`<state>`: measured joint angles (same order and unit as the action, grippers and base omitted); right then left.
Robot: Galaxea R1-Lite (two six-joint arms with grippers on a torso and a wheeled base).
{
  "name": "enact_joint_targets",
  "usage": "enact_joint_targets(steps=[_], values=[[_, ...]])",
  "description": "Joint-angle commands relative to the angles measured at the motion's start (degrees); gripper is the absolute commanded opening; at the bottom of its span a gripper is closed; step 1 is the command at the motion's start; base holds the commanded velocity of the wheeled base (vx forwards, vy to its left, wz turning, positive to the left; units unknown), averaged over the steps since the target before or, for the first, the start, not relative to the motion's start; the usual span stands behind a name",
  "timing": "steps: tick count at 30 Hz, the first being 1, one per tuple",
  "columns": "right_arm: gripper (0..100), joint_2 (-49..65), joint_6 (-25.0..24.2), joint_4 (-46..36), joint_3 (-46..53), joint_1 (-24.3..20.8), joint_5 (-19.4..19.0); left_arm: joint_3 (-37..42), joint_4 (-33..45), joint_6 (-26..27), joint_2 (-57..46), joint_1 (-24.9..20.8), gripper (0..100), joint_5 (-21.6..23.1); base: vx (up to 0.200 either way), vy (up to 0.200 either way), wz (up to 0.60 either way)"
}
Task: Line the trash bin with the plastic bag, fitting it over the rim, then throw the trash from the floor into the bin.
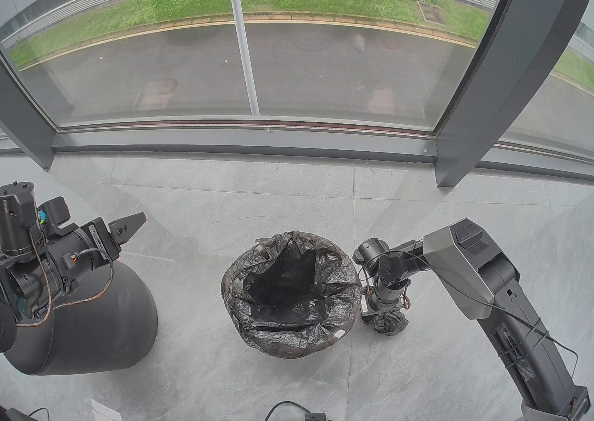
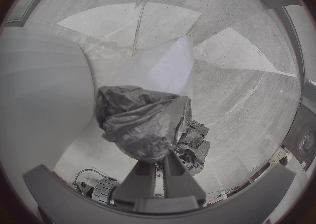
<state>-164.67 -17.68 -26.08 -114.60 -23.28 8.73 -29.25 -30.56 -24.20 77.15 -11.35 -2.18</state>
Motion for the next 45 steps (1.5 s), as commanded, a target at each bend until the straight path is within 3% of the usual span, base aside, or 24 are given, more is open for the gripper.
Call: enact_joint_targets(steps=[1,5,8,12,15,16,17,20,23,24,26,30,33,36,40,45], values=[[0,0.4,0.2,-0.4,0.0,0.0,0.1,0.0,0.0,-0.1,-0.1,0.0,100,0.0,0.0,0.0,0.0],[0,3.7,1.7,-2.4,0.0,0.4,1.2,0.0,0.0,0.1,-0.3,0.0,100,0.0,0.0,0.0,0.0],[0,10.0,2.9,-5.7,0.0,1.2,4.4,0.2,0.0,0.6,-0.8,-0.3,100,0.0,0.0,0.0,0.0],[0,17.6,4.6,-8.8,0.0,1.5,4.8,0.2,0.0,0.6,-2.0,-2.4,100,-0.2,0.0,0.0,0.0],[0,26.0,11.3,-13.7,0.0,1.7,6.4,0.9,0.1,0.9,-4.6,-4.6,100,-0.4,0.0,0.0,0.0],[0,26.0,11.3,-13.7,0.0,1.7,6.4,0.9,0.1,0.9,-4.6,-4.6,100,-0.4,0.0,0.0,0.0],[0,30.3,14.1,-15.8,0.0,1.3,8.1,1.9,0.1,2.5,-6.3,-5.7,100,-0.4,0.0,0.0,0.0],[0,35.0,15.0,-17.8,0.0,-1.0,8.6,3.4,0.1,7.5,-9.0,-6.1,100,-0.6,0.0,0.0,0.0],[0,42.7,15.7,-22.8,0.0,-7.8,8.7,6.8,0.2,19.4,-16.5,-6.1,100,-2.3,0.0,0.0,0.0],[0,42.9,15.7,-22.9,0.0,-8.2,8.7,6.9,0.2,19.9,-16.9,-6.1,100,-2.5,0.0,0.0,0.0],[0,47.2,15.7,-23.9,0.0,-15.4,8.7,9.2,0.9,25.6,-23.4,-6.1,100,-4.8,0.0,0.0,0.0],[0,48.9,14.7,-26.0,0.0,-24.7,8.7,12.0,2.8,26.7,-30.7,-5.8,100,-8.6,0.0,0.0,0.0],[0,48.2,11.8,-28.2,0.0,-30.5,8.7,13.1,8.9,26.4,-37.4,-5.2,100,-9.9,0.0,0.0,0.0],[0,45.8,9.8,-29.9,0.0,-33.8,8.7,13.8,16.2,26.4,-44.6,-4.4,100,-9.9,0.0,0.0,0.0],[0,41.6,9.7,-30.1,0.0,-35.0,9.4,15.8,25.7,26.4,-54.2,1.8,100,-9.5,0.0,0.0,0.0],[0,39.1,9.9,-27.7,0.0,-35.7,8.9,20.0,29.3,26.7,-62.4,5.0,100,-9.4,0.0,0.0,0.0]])
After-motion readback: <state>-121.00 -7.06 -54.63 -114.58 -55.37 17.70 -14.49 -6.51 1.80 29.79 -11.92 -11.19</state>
